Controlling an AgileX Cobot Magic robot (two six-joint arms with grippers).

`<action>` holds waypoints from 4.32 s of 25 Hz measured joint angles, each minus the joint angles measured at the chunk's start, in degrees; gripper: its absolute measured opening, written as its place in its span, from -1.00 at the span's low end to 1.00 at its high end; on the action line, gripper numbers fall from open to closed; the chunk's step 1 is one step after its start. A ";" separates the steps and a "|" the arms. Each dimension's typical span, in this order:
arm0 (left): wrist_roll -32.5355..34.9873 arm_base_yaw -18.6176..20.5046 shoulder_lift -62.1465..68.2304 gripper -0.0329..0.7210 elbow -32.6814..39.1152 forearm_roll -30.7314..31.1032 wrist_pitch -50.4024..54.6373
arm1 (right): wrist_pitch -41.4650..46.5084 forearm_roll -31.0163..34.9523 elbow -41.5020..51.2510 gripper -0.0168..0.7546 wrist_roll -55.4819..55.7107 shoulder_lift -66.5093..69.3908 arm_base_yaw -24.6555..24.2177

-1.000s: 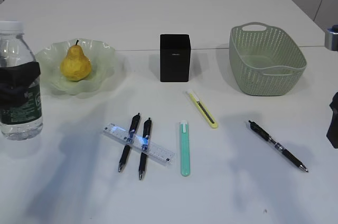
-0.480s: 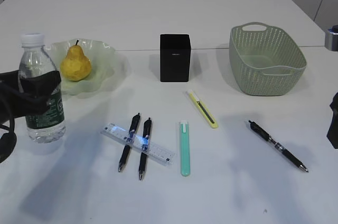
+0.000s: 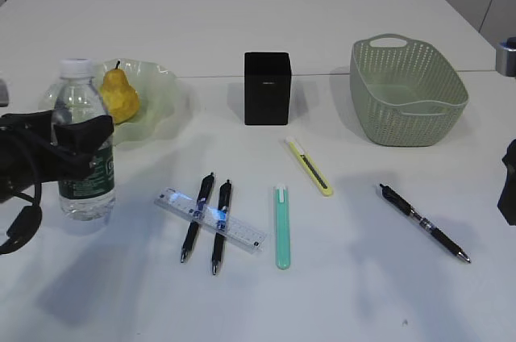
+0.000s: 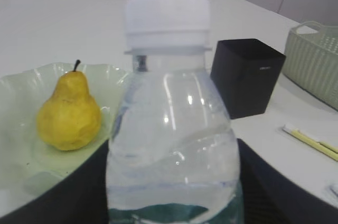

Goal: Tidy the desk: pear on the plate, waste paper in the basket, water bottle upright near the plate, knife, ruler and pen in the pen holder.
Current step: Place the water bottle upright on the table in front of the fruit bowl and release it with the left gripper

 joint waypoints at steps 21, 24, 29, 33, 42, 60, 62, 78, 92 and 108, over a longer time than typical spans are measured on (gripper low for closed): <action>0.00 0.00 16.64 0.21 -9.44 3.41 -5.45 | -1.38 0.00 0.00 0.45 0.00 0.00 0.00; 0.13 0.00 18.58 0.21 -9.65 3.05 -8.08 | -1.94 0.00 0.00 0.45 0.00 0.00 0.00; 1.00 0.00 21.12 0.21 -10.82 2.97 -11.40 | -1.98 0.00 0.00 0.45 0.00 0.00 0.00; 1.28 0.00 23.01 0.20 -12.60 2.83 -12.54 | -2.07 0.00 0.00 0.45 0.00 0.00 0.00; 1.43 0.00 24.44 0.24 -13.28 1.57 -14.19 | -2.11 -0.22 0.00 0.45 0.11 0.00 0.00; 2.02 0.00 24.56 0.51 -12.51 0.81 -4.74 | -2.11 -0.43 0.00 0.45 0.11 0.00 0.00; 2.16 0.00 24.56 0.52 -12.47 0.81 -4.33 | -2.11 -0.43 0.00 0.45 0.11 0.00 0.00; 2.30 0.00 20.11 0.58 -12.47 0.62 -4.11 | -2.11 -1.36 0.00 0.45 0.11 0.00 0.00; 2.51 0.00 9.18 0.58 -10.03 0.62 -4.11 | -2.00 -1.36 0.00 0.45 0.11 0.00 0.00; 2.65 8.61 -0.56 0.58 -9.72 0.12 -3.59 | -2.00 -1.47 0.00 0.44 0.20 0.00 0.00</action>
